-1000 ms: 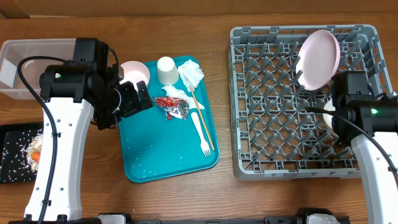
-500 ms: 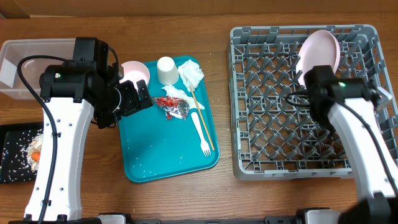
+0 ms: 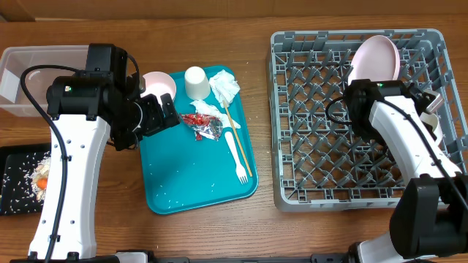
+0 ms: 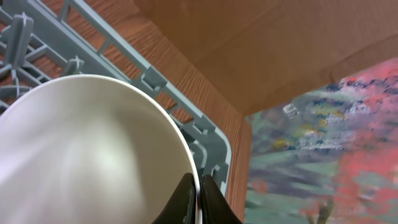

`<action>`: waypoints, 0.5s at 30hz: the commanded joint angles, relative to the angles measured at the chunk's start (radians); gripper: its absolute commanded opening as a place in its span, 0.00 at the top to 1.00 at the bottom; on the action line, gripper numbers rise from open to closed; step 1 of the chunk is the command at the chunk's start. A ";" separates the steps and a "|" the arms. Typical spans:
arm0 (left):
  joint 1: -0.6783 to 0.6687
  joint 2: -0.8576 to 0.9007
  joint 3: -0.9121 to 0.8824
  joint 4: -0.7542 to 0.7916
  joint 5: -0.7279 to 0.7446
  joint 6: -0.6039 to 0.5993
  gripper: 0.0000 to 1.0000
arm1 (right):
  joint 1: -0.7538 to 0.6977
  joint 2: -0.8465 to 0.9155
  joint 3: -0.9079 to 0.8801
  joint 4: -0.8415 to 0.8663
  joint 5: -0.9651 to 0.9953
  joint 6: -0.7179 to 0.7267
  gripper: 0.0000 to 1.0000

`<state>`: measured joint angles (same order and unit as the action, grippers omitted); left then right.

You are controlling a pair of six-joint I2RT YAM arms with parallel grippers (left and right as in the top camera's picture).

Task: Sort waste into correct bins and load items into the dishwasher rack

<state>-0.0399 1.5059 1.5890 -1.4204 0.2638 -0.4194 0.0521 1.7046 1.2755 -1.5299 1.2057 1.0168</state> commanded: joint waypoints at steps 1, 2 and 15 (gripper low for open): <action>-0.008 0.005 -0.005 0.004 -0.009 -0.014 0.00 | 0.004 0.003 0.023 0.002 0.069 -0.020 0.96; -0.007 0.005 -0.005 0.004 -0.009 -0.014 0.00 | 0.004 0.003 0.023 0.002 0.070 -0.029 0.96; -0.008 0.005 -0.005 0.010 -0.009 -0.014 0.00 | 0.019 0.003 0.019 -0.040 -0.039 -0.026 0.96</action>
<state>-0.0399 1.5059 1.5890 -1.4162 0.2638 -0.4194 0.0544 1.7046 1.2755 -1.5665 1.1809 0.9901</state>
